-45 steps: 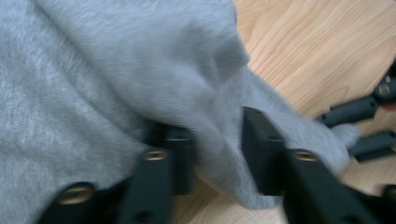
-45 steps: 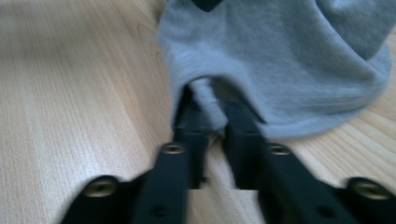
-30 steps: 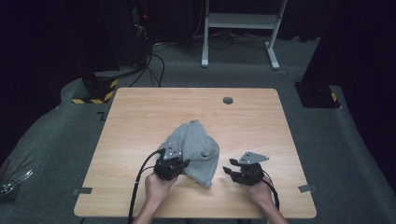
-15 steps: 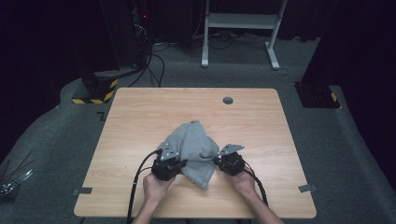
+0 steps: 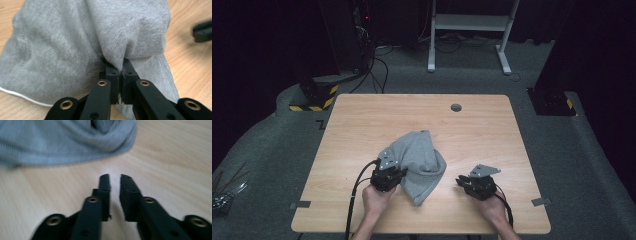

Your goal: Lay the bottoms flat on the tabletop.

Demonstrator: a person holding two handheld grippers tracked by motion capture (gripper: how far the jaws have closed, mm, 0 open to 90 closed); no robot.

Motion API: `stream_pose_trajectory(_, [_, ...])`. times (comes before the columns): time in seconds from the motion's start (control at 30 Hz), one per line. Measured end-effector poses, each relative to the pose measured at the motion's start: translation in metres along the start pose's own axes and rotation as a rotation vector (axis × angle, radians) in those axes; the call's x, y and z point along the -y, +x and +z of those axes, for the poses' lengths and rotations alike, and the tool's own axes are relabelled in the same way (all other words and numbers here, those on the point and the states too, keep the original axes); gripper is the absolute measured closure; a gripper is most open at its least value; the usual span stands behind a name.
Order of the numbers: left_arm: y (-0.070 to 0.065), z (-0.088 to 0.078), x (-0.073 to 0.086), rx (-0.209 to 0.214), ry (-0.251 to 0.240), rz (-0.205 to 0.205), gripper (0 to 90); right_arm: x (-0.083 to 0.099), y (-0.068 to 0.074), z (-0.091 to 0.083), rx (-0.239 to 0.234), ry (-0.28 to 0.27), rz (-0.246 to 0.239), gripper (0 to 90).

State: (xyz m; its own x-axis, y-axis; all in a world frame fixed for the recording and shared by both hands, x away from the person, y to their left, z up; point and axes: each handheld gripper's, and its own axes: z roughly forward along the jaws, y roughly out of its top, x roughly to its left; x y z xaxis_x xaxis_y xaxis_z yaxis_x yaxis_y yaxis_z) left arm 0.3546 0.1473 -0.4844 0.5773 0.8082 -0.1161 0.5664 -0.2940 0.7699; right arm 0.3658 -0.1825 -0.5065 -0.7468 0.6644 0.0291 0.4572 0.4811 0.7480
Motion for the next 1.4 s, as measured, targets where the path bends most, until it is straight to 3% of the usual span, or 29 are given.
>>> stream_pose_trajectory(0.03, [-0.001, 0.0, 0.002, 0.004, 0.004, 0.002, 86.9, -0.011, -0.002, 0.01, 0.002, -0.005, 0.017, 67.4])
stream_pose_trajectory(0.07, [-0.001, 0.0, 0.002, 0.004, 0.004, 0.002, 86.9, -0.011, -0.002, 0.01, 0.002, -0.005, 0.017, 67.4])
stream_pose_trajectory(0.1, [0.0, -0.001, 0.003, 0.005, 0.007, 0.003, 86.9, -0.025, -0.005, 0.025, 0.01, -0.018, 0.051, 64.3])
stream_pose_trajectory(0.23, [0.002, -0.002, 0.009, 0.017, 0.025, 0.001, 87.0, -0.041, -0.009, 0.042, 0.024, -0.027, 0.094, 61.9])
stream_pose_trajectory(0.33, [0.001, -0.001, 0.012, 0.026, 0.047, -0.002, 87.1, -0.05, -0.01, 0.057, 0.021, 0.001, 0.106, 61.1])
stream_pose_trajectory(0.37, [0.0, 0.0, 0.013, 0.03, 0.061, 0.001, 87.2, -0.052, -0.009, 0.065, 0.015, 0.036, 0.102, 64.4])
stream_pose_trajectory(0.4, [0.0, 0.002, 0.014, 0.031, 0.072, 0.011, 87.2, -0.052, -0.009, 0.065, 0.015, 0.036, 0.102, 64.4])
stream_pose_trajectory(0.43, [-0.002, 0.004, 0.015, 0.029, 0.091, 0.023, 87.2, -0.051, -0.008, 0.069, 0.006, 0.072, 0.07, 78.2])
stream_pose_trajectory(0.47, [-0.002, 0.004, 0.015, 0.029, 0.091, 0.023, 87.2, -0.051, -0.008, 0.069, 0.006, 0.072, 0.07, 78.2])
stream_pose_trajectory(0.5, [-0.002, 0.005, 0.016, 0.026, 0.1, 0.025, 87.2, -0.046, -0.006, 0.066, 0.004, 0.077, 0.019, 88.6])
stream_pose_trajectory(0.53, [-0.002, 0.006, 0.017, 0.023, 0.105, 0.03, 87.2, -0.046, -0.006, 0.066, 0.004, 0.077, 0.019, 88.6])
stream_pose_trajectory(0.57, [-0.001, 0.005, 0.018, 0.021, 0.113, 0.028, 87.2, -0.039, -0.005, 0.056, 0.015, 0.087, -0.019, 89.6])
stream_pose_trajectory(0.67, [0.0, 0.006, 0.019, 0.02, 0.123, 0.027, 87.2, -0.028, -0.008, 0.043, 0.02, 0.087, -0.036, 89.7])
stream_pose_trajectory(0.7, [0.0, 0.007, 0.019, 0.027, 0.126, 0.023, 87.0, -0.017, -0.012, 0.029, 0.026, 0.082, -0.019, 89.7])
stream_pose_trajectory(0.77, [0.0, 0.008, 0.019, 0.033, 0.12, 0.019, 86.7, -0.014, -0.013, 0.025, 0.021, 0.078, -0.013, 89.6])
stream_pose_trajectory(0.8, [-0.001, 0.009, 0.018, 0.033, 0.114, 0.02, 84.7, -0.011, -0.013, 0.019, 0.014, 0.071, -0.006, 89.2])
stream_pose_trajectory(0.83, [-0.003, 0.008, 0.017, 0.034, 0.104, 0.013, 76.7, -0.01, -0.012, 0.014, 0.003, 0.064, -0.003, 87.5])
stream_pose_trajectory(0.87, [-0.004, 0.007, 0.015, 0.032, 0.085, 0.018, 76.7, -0.01, -0.012, 0.014, 0.003, 0.064, -0.003, 87.5])
stream_pose_trajectory(0.93, [-0.008, 0.0, 0.009, 0.029, 0.051, 0.018, 66.0, -0.013, -0.01, 0.012, 0.016, 0.042, -0.008, 79.8])
stream_pose_trajectory(1.03, [-0.012, -0.014, -0.01, 0.011, -0.022, 0.028, 52.8, -0.028, -0.012, 0.016, 0.025, 0.003, 0.027, 68.2])
stream_pose_trajectory(1.17, [-0.014, -0.016, -0.025, -0.011, -0.049, 0.027, 47.1, -0.036, -0.012, 0.026, 0.034, -0.004, 0.034, 64.0])
stream_pose_trajectory(1.27, [-0.016, -0.005, -0.039, -0.032, -0.025, 0.037, 46.0, -0.042, -0.012, 0.042, 0.033, 0.026, 0.045, 62.9])
stream_pose_trajectory(1.3, [-0.017, 0.008, -0.046, -0.031, 0.003, 0.03, 46.0, -0.042, -0.011, 0.053, 0.032, 0.065, 0.044, 63.8])
stream_pose_trajectory(1.33, [-0.017, 0.008, -0.046, -0.031, 0.003, 0.03, 46.9, -0.042, -0.011, 0.053, 0.032, 0.065, 0.044, 63.8])
stream_pose_trajectory(1.4, [-0.019, 0.018, -0.05, -0.029, 0.022, 0.035, 50.5, -0.04, -0.009, 0.058, 0.034, 0.078, 0.024, 72.9])
